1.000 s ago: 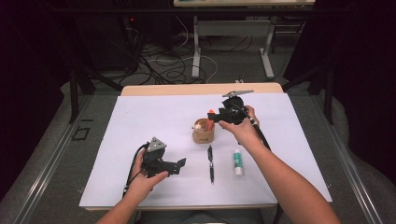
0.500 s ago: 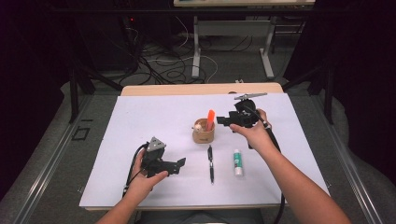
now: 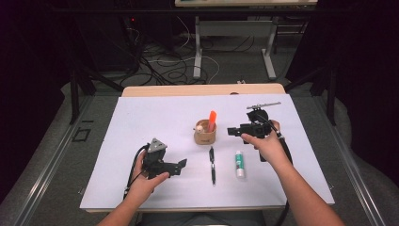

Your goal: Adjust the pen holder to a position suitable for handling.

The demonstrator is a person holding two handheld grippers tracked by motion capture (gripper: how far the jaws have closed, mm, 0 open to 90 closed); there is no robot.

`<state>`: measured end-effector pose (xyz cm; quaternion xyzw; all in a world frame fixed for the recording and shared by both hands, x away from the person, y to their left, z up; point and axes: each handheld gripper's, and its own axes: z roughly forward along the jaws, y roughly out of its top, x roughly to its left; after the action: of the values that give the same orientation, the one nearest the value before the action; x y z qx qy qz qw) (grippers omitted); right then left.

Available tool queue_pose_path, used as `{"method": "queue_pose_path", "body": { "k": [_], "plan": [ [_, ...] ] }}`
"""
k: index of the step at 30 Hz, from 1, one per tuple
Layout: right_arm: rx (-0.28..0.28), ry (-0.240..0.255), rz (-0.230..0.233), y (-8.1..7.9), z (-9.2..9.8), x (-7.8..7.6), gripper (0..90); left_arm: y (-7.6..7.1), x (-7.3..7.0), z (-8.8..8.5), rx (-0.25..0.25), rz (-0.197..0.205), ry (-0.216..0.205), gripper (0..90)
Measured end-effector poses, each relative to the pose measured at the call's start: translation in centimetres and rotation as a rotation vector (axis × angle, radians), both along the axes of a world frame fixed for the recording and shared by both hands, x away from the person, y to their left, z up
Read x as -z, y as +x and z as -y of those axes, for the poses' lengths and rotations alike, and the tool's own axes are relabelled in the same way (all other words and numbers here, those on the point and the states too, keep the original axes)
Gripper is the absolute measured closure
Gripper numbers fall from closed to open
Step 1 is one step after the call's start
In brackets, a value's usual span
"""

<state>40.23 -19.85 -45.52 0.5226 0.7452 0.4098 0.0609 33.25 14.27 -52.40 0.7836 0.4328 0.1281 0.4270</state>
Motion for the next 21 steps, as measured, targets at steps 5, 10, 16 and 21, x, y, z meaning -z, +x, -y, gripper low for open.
{"method": "queue_pose_path", "body": {
  "k": [5, 10, 16, 21],
  "plan": [
    [0.01, 0.005, -0.03, -1.2, 0.3, 0.1, 33.5, 0.0, -0.1, -0.1, -0.006, 0.001, -0.008, 0.7],
    [0.031, -0.026, -0.084, -2.5, 0.5, 0.5, 32.0, 0.0, -0.2, -0.3, -0.01, -0.001, -0.012, 1.0],
    [0.035, -0.042, -0.142, -3.7, 0.9, 1.4, 32.4, 0.2, -0.3, -0.6, -0.019, -0.001, -0.018, 1.3],
    [0.051, -0.059, -0.182, -4.3, 1.4, 1.8, 34.8, 0.4, -0.4, -1.1, -0.028, -0.006, -0.026, 1.4]
  ]
}}
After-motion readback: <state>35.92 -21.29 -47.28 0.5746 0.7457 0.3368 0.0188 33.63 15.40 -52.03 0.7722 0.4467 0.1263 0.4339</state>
